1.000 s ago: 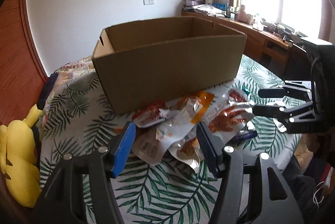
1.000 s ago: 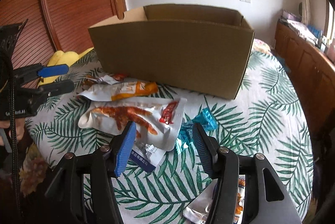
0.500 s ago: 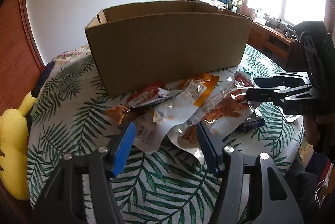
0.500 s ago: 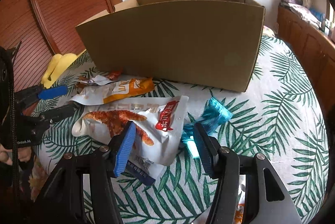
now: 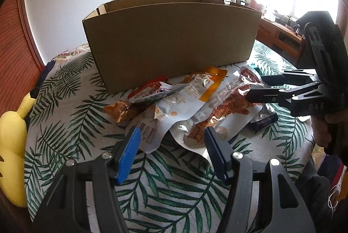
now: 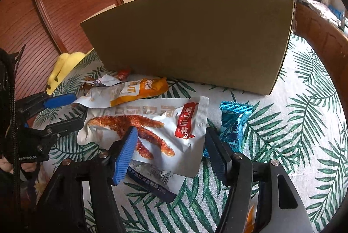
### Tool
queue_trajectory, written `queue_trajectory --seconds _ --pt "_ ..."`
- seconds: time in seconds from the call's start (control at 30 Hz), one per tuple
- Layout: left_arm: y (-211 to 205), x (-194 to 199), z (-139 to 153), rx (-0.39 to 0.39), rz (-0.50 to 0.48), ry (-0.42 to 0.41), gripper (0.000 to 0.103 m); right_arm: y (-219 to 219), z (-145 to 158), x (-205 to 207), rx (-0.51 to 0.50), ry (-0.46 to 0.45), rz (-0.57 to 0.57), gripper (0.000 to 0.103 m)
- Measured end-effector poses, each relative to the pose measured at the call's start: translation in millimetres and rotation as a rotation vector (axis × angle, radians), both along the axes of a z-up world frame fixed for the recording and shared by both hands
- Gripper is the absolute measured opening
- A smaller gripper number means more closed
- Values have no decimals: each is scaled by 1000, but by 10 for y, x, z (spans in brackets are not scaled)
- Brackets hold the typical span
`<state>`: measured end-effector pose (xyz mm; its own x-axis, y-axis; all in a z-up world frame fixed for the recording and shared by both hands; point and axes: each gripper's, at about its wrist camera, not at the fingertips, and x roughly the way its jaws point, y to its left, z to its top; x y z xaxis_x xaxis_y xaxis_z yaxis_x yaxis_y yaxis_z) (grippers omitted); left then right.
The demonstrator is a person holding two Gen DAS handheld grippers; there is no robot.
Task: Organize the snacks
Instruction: 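Move both tools back to the pile and lower them onto the white spicy-strip bags, then close the left tool on a white bag while the right tool grips another white bag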
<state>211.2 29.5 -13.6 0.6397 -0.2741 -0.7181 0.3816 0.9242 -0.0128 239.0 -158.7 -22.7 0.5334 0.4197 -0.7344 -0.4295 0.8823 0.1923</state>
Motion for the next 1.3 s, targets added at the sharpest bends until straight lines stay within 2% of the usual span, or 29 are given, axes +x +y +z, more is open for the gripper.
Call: queue_trajectory --seconds 0.07,0.13,0.27,0.33,0.37,0.4,0.43,0.47,0.63,0.67,0.7,0.77,0.83,0.97,1.0,1.03,1.1,1.3 --pt "8 -1 3 0 2 -1 61 -25 6 -2 5 1 0 60" --pt "20 -2 10 4 3 -4 61 -63 23 -26 1 -11 0 51" --pt "65 11 18 22 0 -8 61 -121 44 -56 12 -17 3 43" --pt "84 14 18 39 -6 -14 61 -156 77 -77 14 -31 -6 32" --pt "92 16 15 50 -12 -15 61 -179 96 -83 17 -37 -16 31" --pt "96 20 8 64 -17 -15 61 -203 106 -79 25 -36 -26 16" --pt "95 22 -2 81 -24 -13 61 -232 112 -75 27 -38 -36 7" --pt "90 22 -12 94 -31 -11 61 -262 116 -72 21 -43 -50 2" --pt "65 6 -62 167 -62 -34 60 -302 122 -87 27 -43 -41 1" --pt "60 11 -66 172 -63 -37 58 -296 129 -96 23 -47 -40 1" --pt "54 22 -72 179 -65 -39 52 -282 133 -101 20 -49 -40 1" --pt "32 44 -84 198 -68 -42 49 -247 150 -118 3 -57 -32 2" --pt "8 59 -85 218 -78 -53 43 -200 165 -158 -12 -71 -24 7" --pt "-37 83 -64 242 -86 -75 41 -144 218 -239 -32 -97 -6 16" --pt "-53 80 -59 248 -90 -84 35 -130 227 -261 -36 -106 -1 22" --pt "-71 69 -51 253 -96 -95 24 -109 236 -288 -42 -114 5 26" --pt "-93 66 -39 253 -107 -98 10 -49 250 -354 -58 -127 33 27" --pt "-79 101 -7 225 -98 -84 5 245 182 -544 -158 -170 156 36"
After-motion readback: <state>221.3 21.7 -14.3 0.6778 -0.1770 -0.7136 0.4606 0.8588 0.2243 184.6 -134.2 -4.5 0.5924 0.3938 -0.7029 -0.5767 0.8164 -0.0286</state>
